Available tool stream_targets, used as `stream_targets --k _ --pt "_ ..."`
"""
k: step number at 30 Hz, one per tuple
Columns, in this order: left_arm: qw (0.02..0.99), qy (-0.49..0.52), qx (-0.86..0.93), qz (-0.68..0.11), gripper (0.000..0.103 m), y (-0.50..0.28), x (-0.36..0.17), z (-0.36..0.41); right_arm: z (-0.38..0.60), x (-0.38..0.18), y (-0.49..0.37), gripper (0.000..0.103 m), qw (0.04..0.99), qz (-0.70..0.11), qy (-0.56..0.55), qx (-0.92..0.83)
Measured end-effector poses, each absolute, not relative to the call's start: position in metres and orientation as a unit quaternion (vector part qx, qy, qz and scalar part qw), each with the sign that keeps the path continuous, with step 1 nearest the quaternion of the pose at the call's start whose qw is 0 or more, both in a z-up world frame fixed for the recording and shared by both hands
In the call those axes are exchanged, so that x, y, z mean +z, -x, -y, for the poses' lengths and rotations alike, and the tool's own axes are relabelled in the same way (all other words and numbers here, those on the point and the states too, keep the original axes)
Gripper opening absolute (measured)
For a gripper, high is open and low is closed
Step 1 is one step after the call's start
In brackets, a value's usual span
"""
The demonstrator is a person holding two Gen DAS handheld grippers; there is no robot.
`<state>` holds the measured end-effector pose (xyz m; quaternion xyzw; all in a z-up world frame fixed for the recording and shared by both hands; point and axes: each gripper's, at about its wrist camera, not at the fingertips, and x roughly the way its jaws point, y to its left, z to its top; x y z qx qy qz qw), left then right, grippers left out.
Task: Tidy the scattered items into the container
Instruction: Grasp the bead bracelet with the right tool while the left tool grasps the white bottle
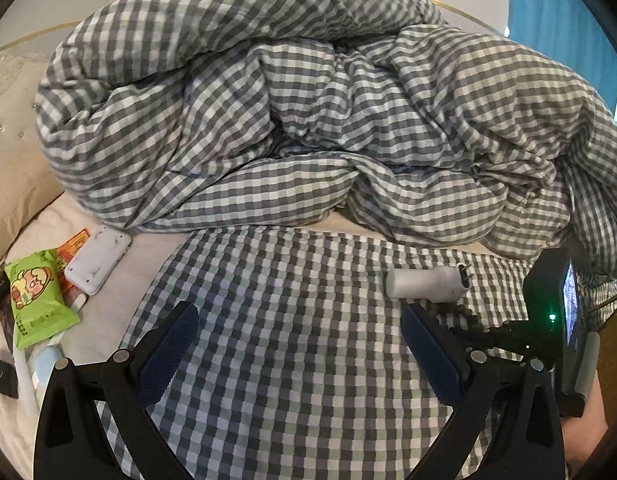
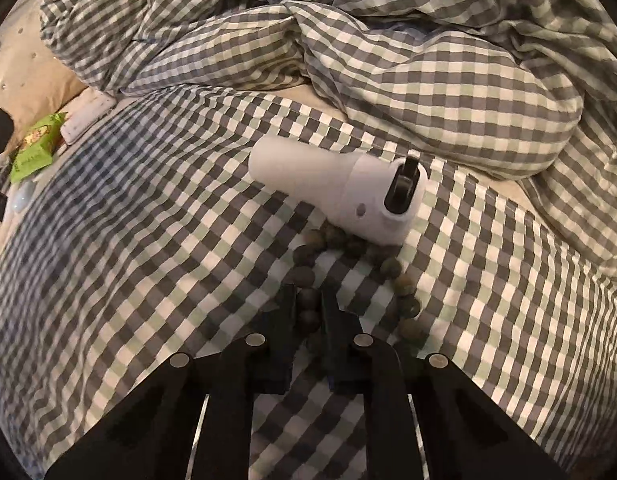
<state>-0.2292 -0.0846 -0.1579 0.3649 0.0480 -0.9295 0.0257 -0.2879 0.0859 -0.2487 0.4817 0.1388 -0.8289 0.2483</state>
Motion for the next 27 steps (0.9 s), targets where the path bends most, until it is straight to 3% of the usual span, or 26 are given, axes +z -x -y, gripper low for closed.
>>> stream_targets --k 7,20,27 --pt "-0.025 -0.361 -0.932 0.008 0.103 0.244 -0.15 0.058 -0.104 -0.214 0.271 0.011 0.247 -0.114 -0.456 -0.847" --pt "-0.285 -0.388 -0.842 0.245 0.103 0.289 -0.174 -0.023 -0.155 -0.167 0.236 0.011 0.239 -0.082 -0.439 -0.862" --pt "-0.349 -0.404 -0.796 0.285 0.103 0.309 -0.201 -0.048 -0.164 -0.16 0.222 0.011 0.236 -0.078 -0.437 -0.864"
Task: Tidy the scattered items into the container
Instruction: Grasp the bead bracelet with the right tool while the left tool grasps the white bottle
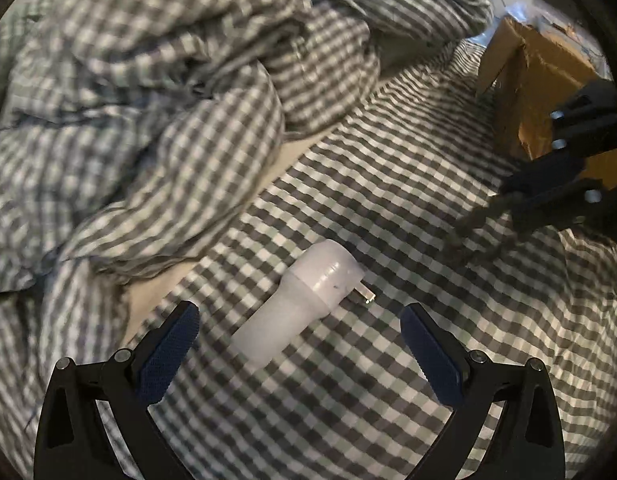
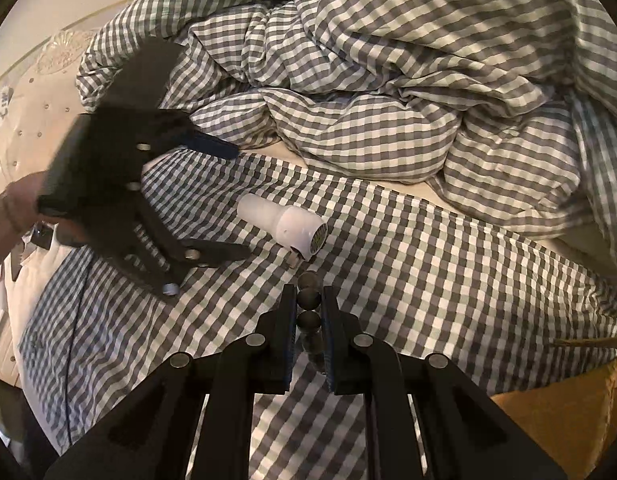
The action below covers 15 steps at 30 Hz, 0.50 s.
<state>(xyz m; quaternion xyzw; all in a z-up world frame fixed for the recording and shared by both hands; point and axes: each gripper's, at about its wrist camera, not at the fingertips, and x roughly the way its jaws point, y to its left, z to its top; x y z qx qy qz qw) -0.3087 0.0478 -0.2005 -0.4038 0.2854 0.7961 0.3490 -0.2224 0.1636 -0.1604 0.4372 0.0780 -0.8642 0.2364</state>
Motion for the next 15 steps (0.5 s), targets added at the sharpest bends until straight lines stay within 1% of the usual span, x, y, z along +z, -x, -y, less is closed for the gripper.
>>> stream_targets --k 1,3,7,9,11,12,13,14,15 --pt "0.357 0.413 0.789 -0.283 0.102 0.315 -0.206 -0.049 -0.165 -0.16 0.221 0.011 0.235 -0.077 -0.437 -0.865" --pt "0.368 0.428 0.775 -0.285 0.093 0.326 -0.217 -0.051 -0.167 -0.158 0.219 0.011 0.232 -0.074 -0.437 -0.866" --pt "0.376 0.451 0.755 -0.29 0.087 0.336 -0.232 -0.05 -0.17 -0.155 0.217 0.011 0.229 -0.075 -0.437 -0.867" --pt "0.379 0.464 0.743 -0.298 0.077 0.338 -0.242 -0.051 -0.17 -0.155 0.217 0.011 0.23 -0.077 -0.436 -0.867" --pt "0.382 0.463 0.736 -0.312 0.075 0.336 -0.25 -0.054 -0.17 -0.154 0.217 0.011 0.23 -0.076 -0.435 -0.867" --pt "0.385 0.462 0.735 -0.315 0.071 0.335 -0.252 -0.055 -0.171 -0.154 0.217 0.011 0.23 -0.073 -0.435 -0.868" --pt "0.387 0.462 0.734 -0.313 0.062 0.335 -0.252 -0.056 -0.171 -0.153 0.217 0.011 0.23 -0.07 -0.434 -0.868" --pt "0.394 0.464 0.732 -0.305 0.048 0.335 -0.251 -0.056 -0.171 -0.153 0.217 0.011 0.231 -0.068 -0.434 -0.868" --pt "0.395 0.463 0.734 -0.302 0.038 0.335 -0.25 -0.057 -0.17 -0.154 0.217 0.011 0.231 -0.068 -0.434 -0.868"
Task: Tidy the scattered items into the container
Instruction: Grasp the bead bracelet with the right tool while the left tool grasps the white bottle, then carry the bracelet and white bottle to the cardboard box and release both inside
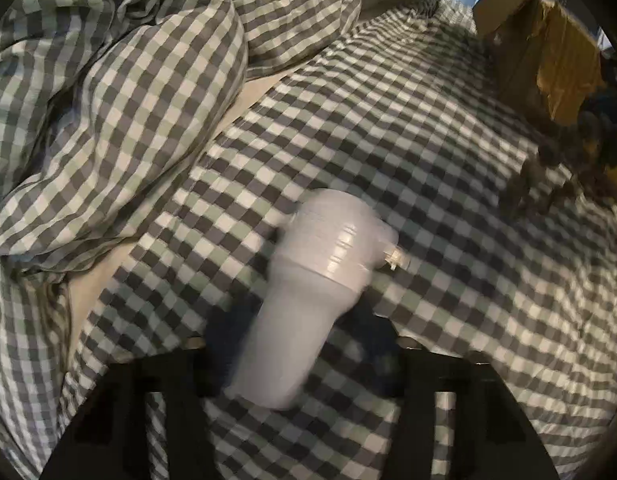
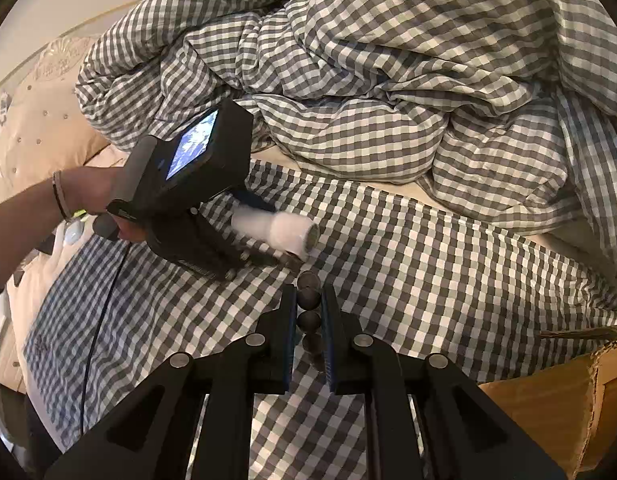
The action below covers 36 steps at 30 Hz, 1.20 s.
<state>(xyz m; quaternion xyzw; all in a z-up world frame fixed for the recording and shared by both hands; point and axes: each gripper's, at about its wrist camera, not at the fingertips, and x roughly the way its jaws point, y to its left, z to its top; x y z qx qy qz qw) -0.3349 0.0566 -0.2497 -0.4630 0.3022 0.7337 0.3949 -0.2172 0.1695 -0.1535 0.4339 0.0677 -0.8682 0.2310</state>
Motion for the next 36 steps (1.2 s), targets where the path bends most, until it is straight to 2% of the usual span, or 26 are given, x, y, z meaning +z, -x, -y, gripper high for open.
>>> stream_targets --k 1,10,16,21,25,32,36 --pt "0.394 0.459 0.735 -0.305 0.033 0.333 -0.249 -0.057 -0.168 -0.154 0.217 0.011 0.232 -0.068 -0.434 -0.868" --pt "0.346 0.444 0.768 -0.306 0.032 0.311 -0.25 -0.05 -0.166 -0.151 0.212 0.011 0.236 -0.062 -0.431 -0.869" --pt "0.273 0.446 0.809 -0.268 0.032 0.291 -0.237 -0.034 -0.168 -0.141 0.202 0.011 0.233 -0.059 -0.424 -0.873" --pt "0.183 0.451 0.846 -0.218 0.032 0.27 -0.208 -0.027 -0.166 -0.128 0.19 0.011 0.234 -0.056 -0.414 -0.878" --pt "0.125 0.46 0.871 -0.116 0.032 0.254 -0.182 -0.022 -0.165 -0.117 0.179 0.011 0.235 -0.054 -0.405 -0.882" --pt "0.012 0.441 0.898 0.0 0.033 0.203 -0.146 -0.001 -0.173 -0.094 0.149 0.011 0.234 -0.041 -0.386 -0.891" --pt "0.0 0.441 0.897 0.033 0.033 0.177 -0.138 -0.005 -0.179 -0.084 0.128 0.011 0.236 -0.036 -0.377 -0.895"
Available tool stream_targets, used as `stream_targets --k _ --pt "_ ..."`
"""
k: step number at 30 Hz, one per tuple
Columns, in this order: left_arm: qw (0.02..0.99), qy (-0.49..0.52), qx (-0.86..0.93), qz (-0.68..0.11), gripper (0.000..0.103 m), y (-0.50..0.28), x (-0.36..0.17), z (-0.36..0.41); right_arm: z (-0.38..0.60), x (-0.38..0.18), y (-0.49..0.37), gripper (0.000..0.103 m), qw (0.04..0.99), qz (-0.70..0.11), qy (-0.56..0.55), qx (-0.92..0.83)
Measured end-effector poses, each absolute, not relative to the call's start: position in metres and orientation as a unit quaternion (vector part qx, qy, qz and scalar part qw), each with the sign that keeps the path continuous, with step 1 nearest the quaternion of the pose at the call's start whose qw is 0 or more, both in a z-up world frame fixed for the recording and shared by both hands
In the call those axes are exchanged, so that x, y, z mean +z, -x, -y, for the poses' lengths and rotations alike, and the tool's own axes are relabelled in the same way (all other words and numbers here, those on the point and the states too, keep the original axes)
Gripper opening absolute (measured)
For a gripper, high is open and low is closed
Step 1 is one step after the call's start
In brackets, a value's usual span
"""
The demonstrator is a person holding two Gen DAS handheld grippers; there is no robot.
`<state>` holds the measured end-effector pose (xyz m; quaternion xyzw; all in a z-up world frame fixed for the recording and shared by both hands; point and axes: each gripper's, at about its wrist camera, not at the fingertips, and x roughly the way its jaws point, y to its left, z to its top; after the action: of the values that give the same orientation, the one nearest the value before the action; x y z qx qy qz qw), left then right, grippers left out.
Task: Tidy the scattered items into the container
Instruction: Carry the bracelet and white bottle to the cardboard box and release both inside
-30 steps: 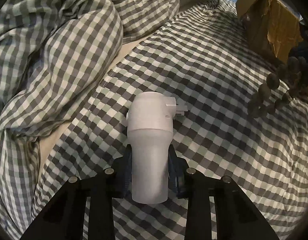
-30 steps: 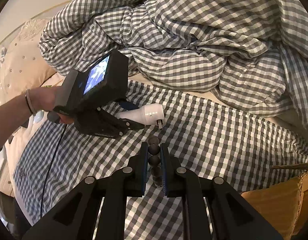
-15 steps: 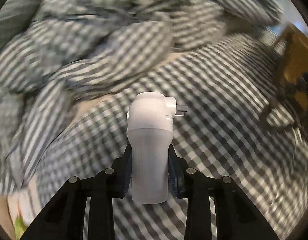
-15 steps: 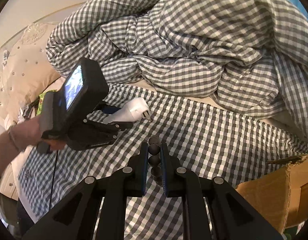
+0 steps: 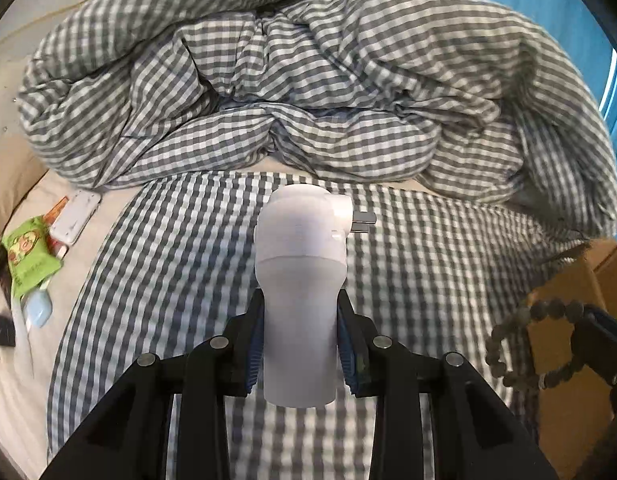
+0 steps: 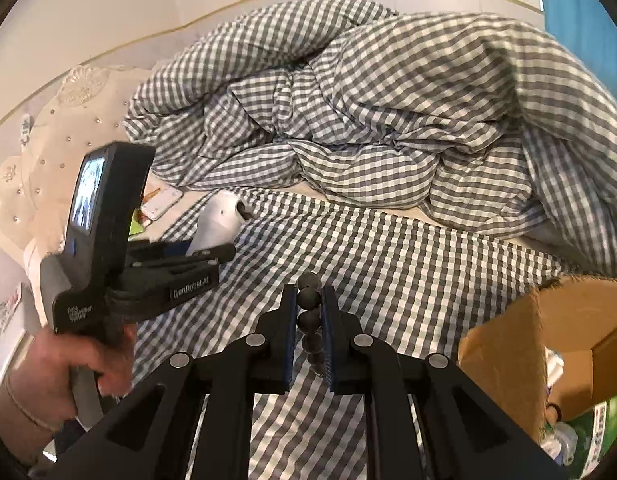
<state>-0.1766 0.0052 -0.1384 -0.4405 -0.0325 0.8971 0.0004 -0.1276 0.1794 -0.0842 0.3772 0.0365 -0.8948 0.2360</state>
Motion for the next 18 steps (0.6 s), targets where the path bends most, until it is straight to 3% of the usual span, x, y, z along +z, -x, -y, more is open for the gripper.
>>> stream_targets --k 18 --pt "0.047 0.355 0.934 0.001 0.033 0.069 -0.045 -0.097 -0.289 0.0 0.031 0.011 0.151 -0.036 -0.297 -0.942"
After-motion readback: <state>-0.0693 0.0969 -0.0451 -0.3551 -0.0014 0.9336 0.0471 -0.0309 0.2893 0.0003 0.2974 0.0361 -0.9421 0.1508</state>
